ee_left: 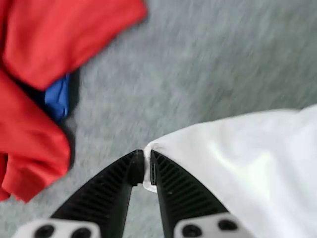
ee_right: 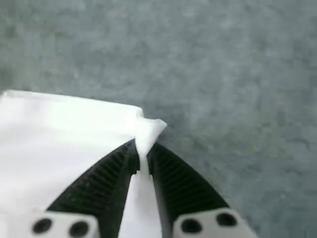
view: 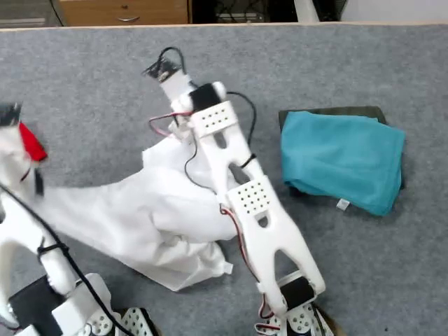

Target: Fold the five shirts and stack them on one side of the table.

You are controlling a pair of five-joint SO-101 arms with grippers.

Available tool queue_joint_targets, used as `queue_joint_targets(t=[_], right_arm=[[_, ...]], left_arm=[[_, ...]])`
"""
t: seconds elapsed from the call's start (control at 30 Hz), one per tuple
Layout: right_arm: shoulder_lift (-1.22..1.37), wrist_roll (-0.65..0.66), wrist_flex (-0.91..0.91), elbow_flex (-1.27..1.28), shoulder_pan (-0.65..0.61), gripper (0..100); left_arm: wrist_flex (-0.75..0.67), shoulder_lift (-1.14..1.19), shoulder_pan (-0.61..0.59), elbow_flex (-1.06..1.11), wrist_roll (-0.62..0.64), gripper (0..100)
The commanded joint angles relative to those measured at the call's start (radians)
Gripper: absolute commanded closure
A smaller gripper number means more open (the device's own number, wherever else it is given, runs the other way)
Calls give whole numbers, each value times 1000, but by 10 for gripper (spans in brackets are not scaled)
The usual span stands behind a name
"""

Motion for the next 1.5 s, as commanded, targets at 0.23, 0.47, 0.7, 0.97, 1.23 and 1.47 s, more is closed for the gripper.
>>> queue_joint_targets(t=[0.23,0.47,0.7,0.97,1.23,1.47], right_arm=[[-590,-78,-305,-44,29,986],[-805,-78,-586,-47,51,986],[-997,-78,-516,-45,49,986],[-1237,-78,-364,-36,44,986],[-1314,-78,-351,51,44,986],[-1219,-78,-347,470,-15,985]], left_arm=[[-114,5,101,-671,341,971],[-74,-6,91,-964,339,971],[189,-9,-61,-1152,310,971],[453,-9,-213,-1260,166,971],[448,-69,-285,-1125,163,971],[255,-34,-133,-667,161,971]])
